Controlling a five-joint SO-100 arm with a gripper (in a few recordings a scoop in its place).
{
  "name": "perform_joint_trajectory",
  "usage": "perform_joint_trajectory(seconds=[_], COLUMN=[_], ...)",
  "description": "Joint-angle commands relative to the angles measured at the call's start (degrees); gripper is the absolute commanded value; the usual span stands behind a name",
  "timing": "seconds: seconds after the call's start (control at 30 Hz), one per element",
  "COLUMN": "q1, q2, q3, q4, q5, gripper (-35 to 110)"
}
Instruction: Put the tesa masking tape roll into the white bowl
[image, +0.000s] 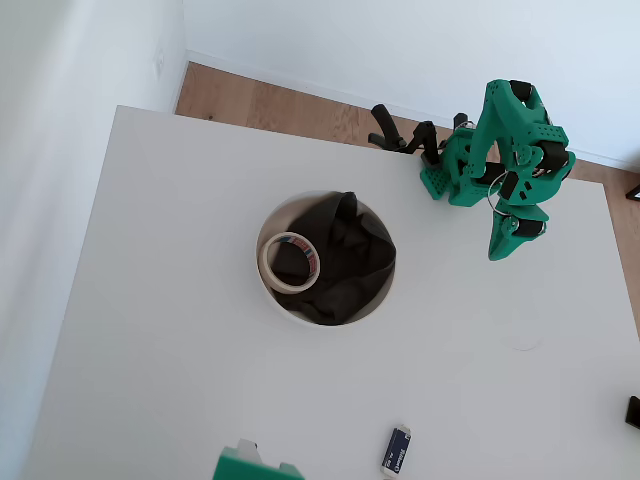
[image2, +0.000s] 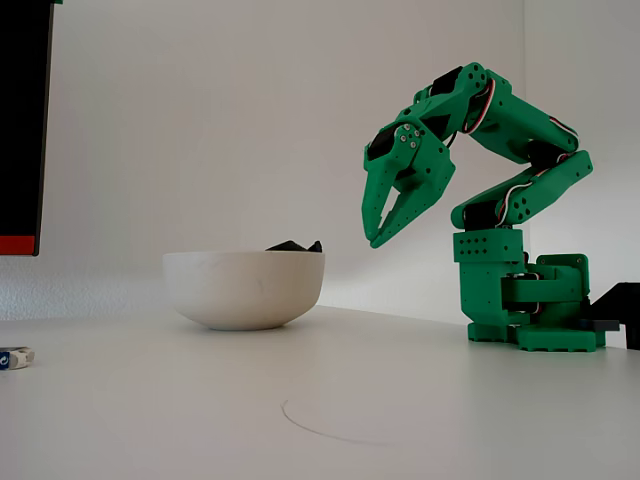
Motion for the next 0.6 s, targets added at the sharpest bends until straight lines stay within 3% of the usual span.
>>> perform_joint_trajectory(seconds=[0.0, 0.33, 0.57], q1=[-1.7, -4.0, -1.7], q2=[7.8, 31.7, 31.9], q3=[5.6, 16.3, 16.2], q4=[-1.2, 8.8, 8.7], q5=[0.7, 1.6, 1.1], gripper=[-8, -8, -8])
